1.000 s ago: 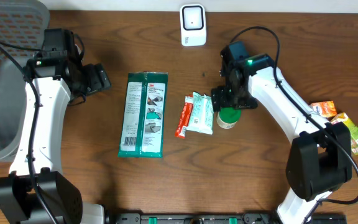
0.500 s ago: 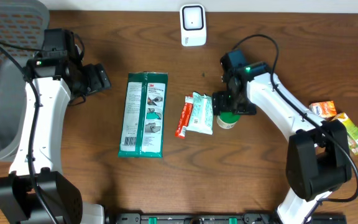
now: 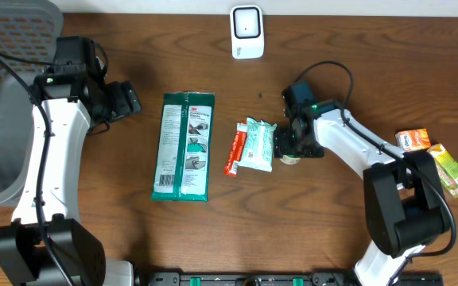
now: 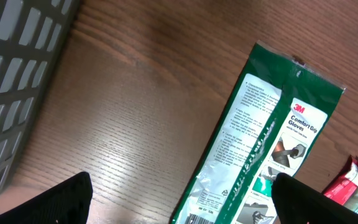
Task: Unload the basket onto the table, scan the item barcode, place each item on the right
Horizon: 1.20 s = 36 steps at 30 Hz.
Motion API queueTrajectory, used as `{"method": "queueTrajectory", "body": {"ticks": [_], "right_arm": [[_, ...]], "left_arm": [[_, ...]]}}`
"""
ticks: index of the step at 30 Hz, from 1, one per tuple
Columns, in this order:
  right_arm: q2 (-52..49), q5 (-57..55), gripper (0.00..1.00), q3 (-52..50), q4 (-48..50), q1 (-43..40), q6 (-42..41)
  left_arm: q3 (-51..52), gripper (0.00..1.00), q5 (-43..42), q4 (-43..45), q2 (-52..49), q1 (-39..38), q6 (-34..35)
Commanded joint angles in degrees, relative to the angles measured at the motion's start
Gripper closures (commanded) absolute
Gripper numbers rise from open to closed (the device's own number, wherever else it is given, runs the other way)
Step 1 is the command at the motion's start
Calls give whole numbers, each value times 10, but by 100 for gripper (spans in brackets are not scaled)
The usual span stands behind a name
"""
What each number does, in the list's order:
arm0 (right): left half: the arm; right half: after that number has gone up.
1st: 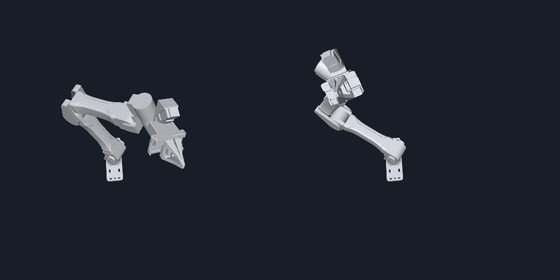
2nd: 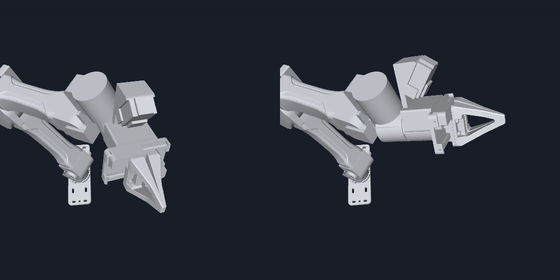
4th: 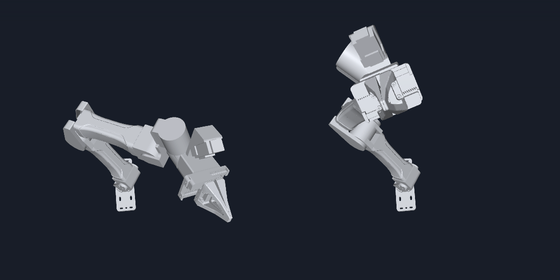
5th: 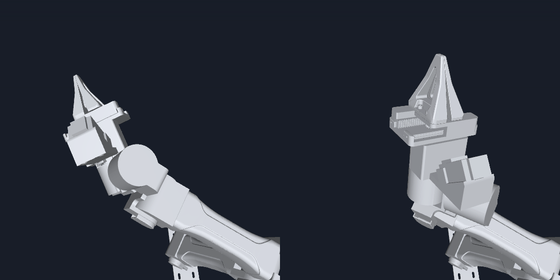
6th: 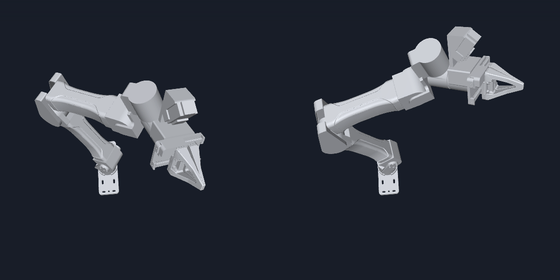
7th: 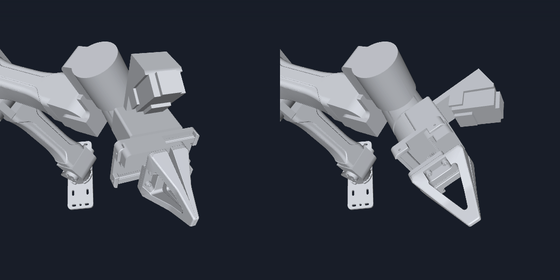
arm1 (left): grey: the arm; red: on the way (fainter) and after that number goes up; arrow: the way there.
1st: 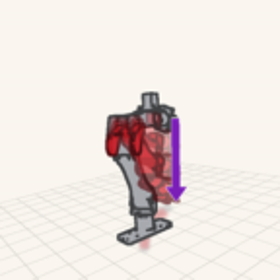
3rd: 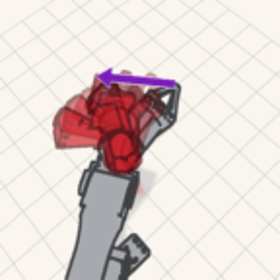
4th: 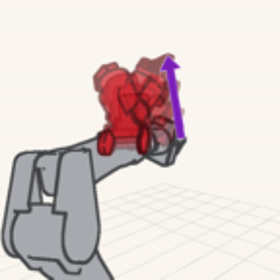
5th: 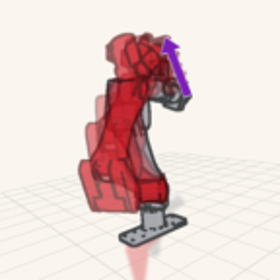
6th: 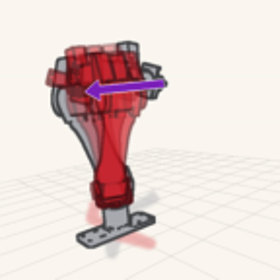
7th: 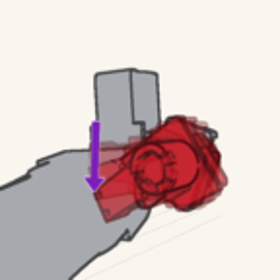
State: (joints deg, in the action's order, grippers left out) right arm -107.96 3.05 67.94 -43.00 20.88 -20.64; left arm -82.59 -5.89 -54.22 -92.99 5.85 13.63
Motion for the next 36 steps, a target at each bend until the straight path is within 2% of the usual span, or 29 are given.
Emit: {"method": "queueTrajectory", "body": {"ticks": [1,7,13,19,26,36], "right_arm": [[1,0,25,-23,28,2,-9],[1,0,27,-22,33,1,30],[1,0,31,5,-4,-9,61],[1,0,26,50,-48,-9,66],[1,-11,20,50,-55,-9,68],[0,-22,22,33,-51,3,67]], "left_arm": [[-2,8,1,-3,-2,2,-3],[-2,8,1,-3,-2,2,-3],[-2,8,1,-3,-2,2,-3],[-2,8,1,-3,-2,2,-3],[-2,8,1,-3,-2,2,-3],[-2,8,1,-3,-2,2,-3]]}}
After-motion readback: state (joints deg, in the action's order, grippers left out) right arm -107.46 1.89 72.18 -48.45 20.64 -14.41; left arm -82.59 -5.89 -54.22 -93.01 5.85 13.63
